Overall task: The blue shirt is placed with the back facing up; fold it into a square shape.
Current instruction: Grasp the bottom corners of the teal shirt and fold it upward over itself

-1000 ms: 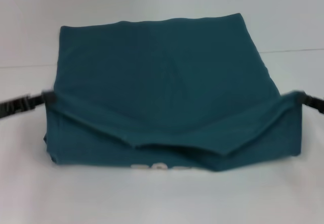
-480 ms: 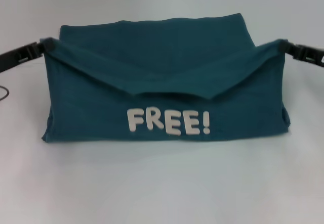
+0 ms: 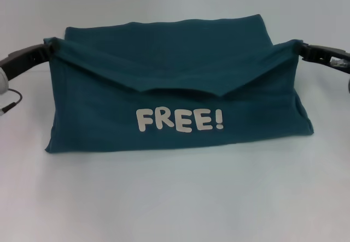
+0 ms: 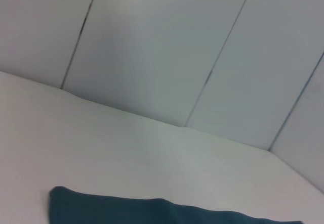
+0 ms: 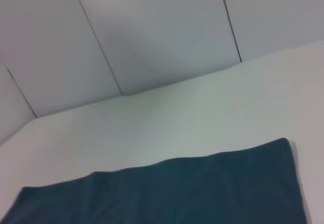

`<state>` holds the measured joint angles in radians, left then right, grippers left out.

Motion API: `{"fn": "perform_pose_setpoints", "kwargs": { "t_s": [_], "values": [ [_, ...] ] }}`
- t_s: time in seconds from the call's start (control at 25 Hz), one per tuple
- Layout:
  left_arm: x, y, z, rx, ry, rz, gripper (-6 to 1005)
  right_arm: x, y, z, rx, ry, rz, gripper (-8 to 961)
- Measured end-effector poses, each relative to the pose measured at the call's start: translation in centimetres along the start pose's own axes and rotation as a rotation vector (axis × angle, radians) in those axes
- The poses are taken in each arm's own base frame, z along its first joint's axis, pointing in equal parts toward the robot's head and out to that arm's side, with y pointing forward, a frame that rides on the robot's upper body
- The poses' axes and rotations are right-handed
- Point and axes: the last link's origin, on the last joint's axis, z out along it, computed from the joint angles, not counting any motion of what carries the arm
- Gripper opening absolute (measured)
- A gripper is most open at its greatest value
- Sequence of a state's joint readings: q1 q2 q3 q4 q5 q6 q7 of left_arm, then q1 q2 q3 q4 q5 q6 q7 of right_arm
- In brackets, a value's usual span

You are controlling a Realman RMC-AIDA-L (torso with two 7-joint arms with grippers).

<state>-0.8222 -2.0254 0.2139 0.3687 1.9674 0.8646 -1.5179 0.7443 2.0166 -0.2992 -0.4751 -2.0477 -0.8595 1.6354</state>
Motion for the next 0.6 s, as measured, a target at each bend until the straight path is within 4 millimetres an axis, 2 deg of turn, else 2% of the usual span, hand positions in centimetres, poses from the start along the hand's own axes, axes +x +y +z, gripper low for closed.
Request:
{"fn": "perform_pose_setpoints", "kwargs": {
  "t_s": [0.28,0.6],
  "values": [
    [-1.4,0.1,0.4,0.060,0.033,0.031,25,1.2,0.5,1.3,0.058,-0.001,-0.020,31],
    [-3.0,0.5,0.7,0.088,0.012,0.062,24,2.2,0.7,1.8,0.091,0.008,-0.035,32]
  ]
}}
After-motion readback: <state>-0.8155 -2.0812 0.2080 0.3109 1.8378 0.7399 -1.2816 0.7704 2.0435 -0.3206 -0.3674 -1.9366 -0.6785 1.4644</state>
